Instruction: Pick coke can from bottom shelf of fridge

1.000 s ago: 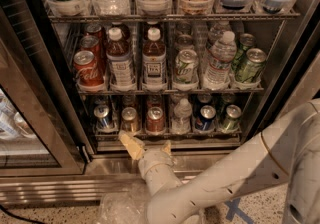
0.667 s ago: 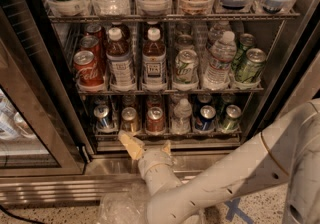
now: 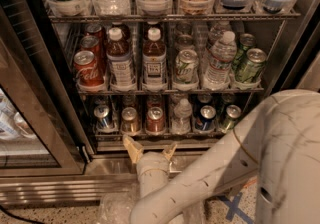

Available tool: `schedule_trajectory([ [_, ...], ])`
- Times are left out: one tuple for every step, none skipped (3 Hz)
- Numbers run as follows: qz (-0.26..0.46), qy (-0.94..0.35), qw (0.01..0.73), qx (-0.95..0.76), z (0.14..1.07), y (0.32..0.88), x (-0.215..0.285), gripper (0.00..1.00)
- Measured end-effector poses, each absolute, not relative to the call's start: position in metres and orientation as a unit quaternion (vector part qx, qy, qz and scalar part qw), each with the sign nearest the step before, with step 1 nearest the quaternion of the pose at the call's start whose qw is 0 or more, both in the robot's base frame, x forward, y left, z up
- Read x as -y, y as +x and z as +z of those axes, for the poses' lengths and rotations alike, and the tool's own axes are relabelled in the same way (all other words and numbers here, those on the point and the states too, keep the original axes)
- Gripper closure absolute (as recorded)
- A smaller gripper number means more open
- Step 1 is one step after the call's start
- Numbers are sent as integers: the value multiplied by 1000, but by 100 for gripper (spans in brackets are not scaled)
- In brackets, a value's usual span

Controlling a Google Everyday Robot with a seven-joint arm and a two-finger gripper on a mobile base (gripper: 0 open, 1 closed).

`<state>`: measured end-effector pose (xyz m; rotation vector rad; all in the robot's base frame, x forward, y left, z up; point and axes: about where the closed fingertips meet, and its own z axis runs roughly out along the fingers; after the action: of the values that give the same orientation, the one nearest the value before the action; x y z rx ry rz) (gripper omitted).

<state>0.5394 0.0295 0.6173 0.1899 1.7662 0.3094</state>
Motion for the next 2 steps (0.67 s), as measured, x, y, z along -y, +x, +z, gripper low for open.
schedule_trajectory([
  [73, 72, 646, -756, 610, 535, -18, 0],
  [76, 65, 637, -764, 603, 535, -25, 0],
])
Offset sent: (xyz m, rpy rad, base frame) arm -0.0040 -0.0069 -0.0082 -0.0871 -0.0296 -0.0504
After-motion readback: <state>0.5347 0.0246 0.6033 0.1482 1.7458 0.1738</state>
